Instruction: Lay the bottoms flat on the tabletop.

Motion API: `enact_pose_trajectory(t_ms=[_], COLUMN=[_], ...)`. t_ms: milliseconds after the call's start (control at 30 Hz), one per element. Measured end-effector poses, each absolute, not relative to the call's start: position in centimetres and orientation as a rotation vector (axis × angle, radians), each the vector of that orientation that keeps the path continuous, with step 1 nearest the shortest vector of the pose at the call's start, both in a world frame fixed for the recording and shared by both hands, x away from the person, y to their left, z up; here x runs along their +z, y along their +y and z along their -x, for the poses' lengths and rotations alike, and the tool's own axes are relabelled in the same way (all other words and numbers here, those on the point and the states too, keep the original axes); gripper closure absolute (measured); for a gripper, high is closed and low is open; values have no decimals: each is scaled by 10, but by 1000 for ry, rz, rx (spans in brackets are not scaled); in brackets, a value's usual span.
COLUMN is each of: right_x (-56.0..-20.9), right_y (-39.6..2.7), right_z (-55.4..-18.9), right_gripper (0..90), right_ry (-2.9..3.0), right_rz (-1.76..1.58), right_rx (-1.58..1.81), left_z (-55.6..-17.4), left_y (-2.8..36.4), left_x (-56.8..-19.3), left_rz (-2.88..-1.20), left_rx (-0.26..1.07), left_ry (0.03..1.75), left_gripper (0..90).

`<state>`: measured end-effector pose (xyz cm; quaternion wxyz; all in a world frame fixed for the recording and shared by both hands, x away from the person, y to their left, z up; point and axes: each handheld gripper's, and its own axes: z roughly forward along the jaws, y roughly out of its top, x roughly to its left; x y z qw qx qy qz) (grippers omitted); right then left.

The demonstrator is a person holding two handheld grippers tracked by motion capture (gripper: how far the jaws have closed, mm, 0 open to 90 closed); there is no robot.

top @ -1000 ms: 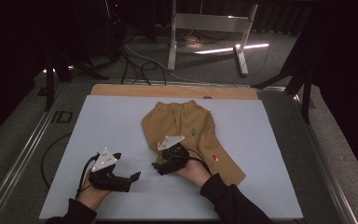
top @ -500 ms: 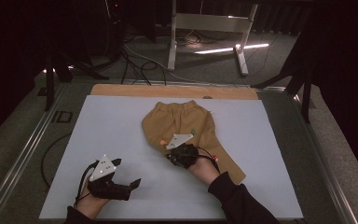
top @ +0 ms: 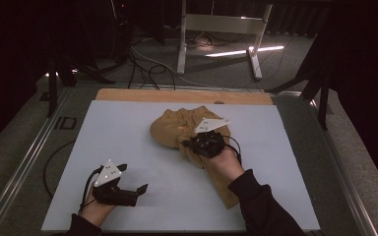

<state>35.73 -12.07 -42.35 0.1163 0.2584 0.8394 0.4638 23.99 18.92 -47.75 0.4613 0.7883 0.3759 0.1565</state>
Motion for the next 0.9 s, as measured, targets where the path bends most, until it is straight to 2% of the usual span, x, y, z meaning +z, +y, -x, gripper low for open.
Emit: enact_pose_trajectory(t_ms=[167,233,467,500,633,733,900], right_x=[-435,-442,-449,-448,-441,-436,-436], right_y=[-135,-141,-159,-161,-172,-183,-205], right_z=[-373,-379,-385,-383,-374,-366,-355], right_gripper=[632,618,235,151,90,90,91], right_ry=[2401,2376,2335,2342,2345,2306,2235], right_rz=[-901,-958,-1060,-1057,-1024,-1023,-998], right_rx=[1271,1250,1285,1299,1369,1394,1364], left_z=[-243,-244,-249,-249,-252,-253,-258], left_y=[185,184,171,169,158,148,132], left_x=[-478,-477,-476,-476,-478,-479,-482], left_rz=[-1947,-1954,-1974,-1977,-2001,-2023,-2047], left_rx=[375,372,369,369,363,374,399], left_ry=[921,918,893,888,863,838,802], left_gripper=[10,10,12,14,30,40,106])
